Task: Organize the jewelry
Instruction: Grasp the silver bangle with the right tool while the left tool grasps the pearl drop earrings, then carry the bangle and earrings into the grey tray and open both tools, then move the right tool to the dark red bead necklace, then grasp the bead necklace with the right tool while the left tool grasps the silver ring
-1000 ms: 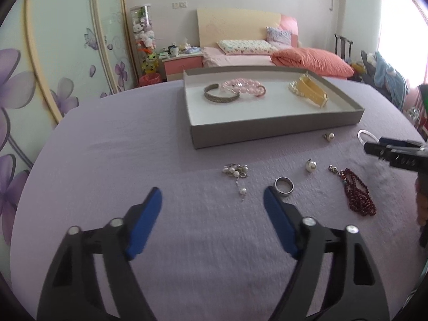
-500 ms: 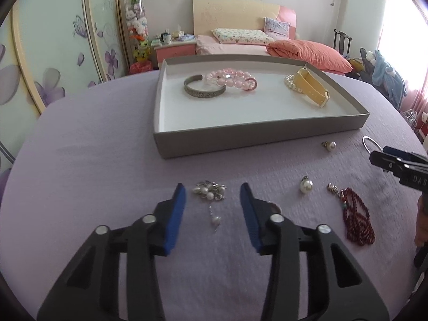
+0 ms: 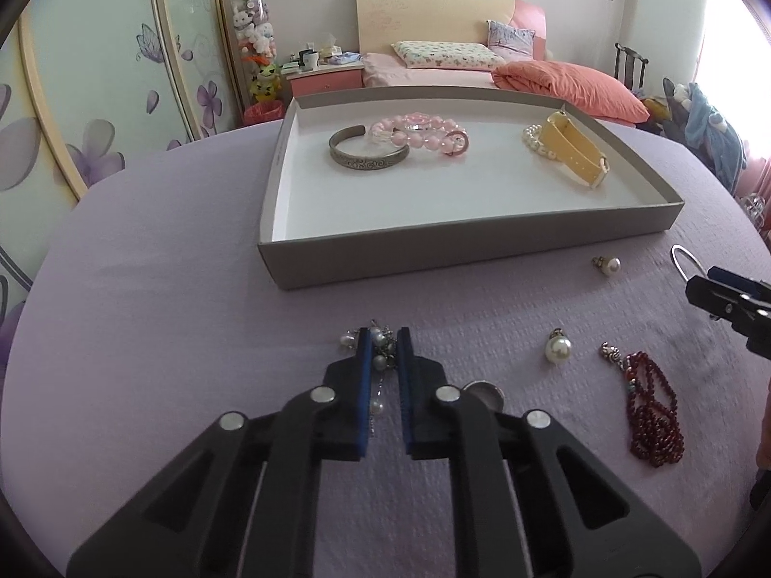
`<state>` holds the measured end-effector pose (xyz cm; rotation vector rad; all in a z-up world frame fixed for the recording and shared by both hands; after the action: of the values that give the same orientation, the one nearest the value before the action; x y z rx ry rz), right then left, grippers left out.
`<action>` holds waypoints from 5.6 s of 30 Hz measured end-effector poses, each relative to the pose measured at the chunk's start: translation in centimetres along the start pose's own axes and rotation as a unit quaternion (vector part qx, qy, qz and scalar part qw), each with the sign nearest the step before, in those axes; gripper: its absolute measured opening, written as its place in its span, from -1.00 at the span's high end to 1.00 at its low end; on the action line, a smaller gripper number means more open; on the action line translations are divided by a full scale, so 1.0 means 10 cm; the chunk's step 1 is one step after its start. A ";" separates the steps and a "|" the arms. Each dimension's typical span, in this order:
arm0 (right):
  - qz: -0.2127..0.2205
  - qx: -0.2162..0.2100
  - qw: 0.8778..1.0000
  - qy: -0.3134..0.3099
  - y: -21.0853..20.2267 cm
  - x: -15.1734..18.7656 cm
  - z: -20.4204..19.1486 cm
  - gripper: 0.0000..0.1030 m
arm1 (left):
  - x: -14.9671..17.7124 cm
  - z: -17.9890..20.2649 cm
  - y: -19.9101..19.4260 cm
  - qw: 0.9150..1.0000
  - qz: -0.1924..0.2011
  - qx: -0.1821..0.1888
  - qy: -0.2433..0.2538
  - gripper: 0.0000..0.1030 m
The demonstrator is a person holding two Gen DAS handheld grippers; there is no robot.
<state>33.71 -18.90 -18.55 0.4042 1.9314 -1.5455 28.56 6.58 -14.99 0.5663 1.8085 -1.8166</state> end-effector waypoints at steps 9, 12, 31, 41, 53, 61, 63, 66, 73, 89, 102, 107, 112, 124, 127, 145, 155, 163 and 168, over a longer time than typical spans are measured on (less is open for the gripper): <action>0.016 -0.007 1.000 0.001 -0.16 -0.03 -0.01 -0.43 | 0.08 -0.13 -0.11 1.000 0.003 0.013 -0.016 0.85; 0.026 -0.009 1.000 0.002 -0.24 -0.07 -0.02 -0.43 | 0.08 -0.20 -0.27 0.999 0.015 0.020 -0.023 0.85; 0.076 -0.034 0.996 -0.016 -0.65 -0.26 -0.26 -0.43 | -0.36 -0.20 -1.28 0.992 0.111 0.049 -0.034 0.85; 0.105 -0.024 0.994 -0.016 -0.60 -0.48 -0.30 -0.43 | -0.58 -0.08 -1.20 0.989 0.120 0.072 -0.046 0.85; 0.145 -0.013 0.989 -0.027 -0.37 -0.98 -0.37 -0.43 | -1.22 -0.01 -0.68 0.987 0.125 0.079 -0.058 0.85; 0.132 -0.008 0.991 -0.026 0.03 -1.18 -0.36 -0.43 | -1.33 -0.01 -0.10 0.990 0.093 0.082 -0.068 0.85; 0.130 -0.008 0.991 -0.023 0.07 -1.20 -0.35 -0.43 | -1.34 0.00 0.01 0.991 0.085 0.084 -0.067 0.85; 0.128 -0.006 0.992 -0.017 0.14 -1.22 -0.29 -0.43 | -1.36 0.02 0.14 0.991 0.077 0.085 -0.064 0.85; 0.117 0.001 0.993 -0.007 0.29 -1.24 -0.21 -0.43 | -1.31 -0.02 0.35 0.992 0.060 0.089 -0.070 0.83; 0.092 0.012 0.995 -0.029 0.61 -1.19 -0.36 -0.43 | -1.20 -0.25 0.22 0.990 0.073 0.078 -0.094 0.18; 0.089 0.015 0.995 -0.038 0.65 -1.17 -0.40 -0.67 | -1.12 -0.32 0.23 0.990 0.069 0.074 -0.095 0.16; 0.089 0.006 0.996 -0.020 0.56 -1.14 -0.31 -0.67 | -1.10 -0.34 0.20 0.990 0.069 0.073 -0.099 0.10; 0.093 0.007 0.996 -0.013 0.42 -1.08 -0.25 -0.67 | -1.09 -0.36 0.11 0.990 0.075 0.072 -0.099 0.07; 0.105 -0.021 0.994 -0.024 -0.22 -0.61 -0.30 -0.67 | -0.74 -0.50 -0.44 0.989 0.094 0.058 -0.103 -0.20; 0.101 -0.030 0.994 -0.033 -0.35 -0.40 -0.34 -0.67 | -0.59 -0.52 -0.59 0.989 0.096 0.052 -0.101 -0.32; 0.021 -0.051 0.993 -0.101 -0.38 0.54 -0.72 -0.67 | 0.29 -0.56 -0.92 0.993 0.070 0.022 -0.096 -0.59; -0.009 -0.025 0.991 -0.131 -0.23 0.66 -0.87 -0.52 | 0.34 -0.65 -0.98 0.992 0.069 0.014 -0.104 -0.59; -0.007 -0.008 0.991 -0.134 -0.19 0.61 -0.87 -0.29 | 0.30 -0.62 -0.96 0.993 0.068 0.015 -0.100 -0.59; -0.004 -0.011 0.990 -0.137 -0.18 0.57 -0.88 0.11 | 0.29 -0.61 -0.95 0.993 0.066 0.014 -0.099 -0.59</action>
<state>25.87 -11.85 -19.73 0.1643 1.7357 -1.4974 20.03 12.32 -9.46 0.4864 1.5789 -1.7455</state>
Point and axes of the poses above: each gripper's, at about its wrist camera, not at the fingertips, and y roughly the way its jaws point, z to its right, x to its underside, the point moved 8 cm from there along y, roughly the way its jaws point, and after that the axes turned 4 degrees about x, right-handed, at the moved point
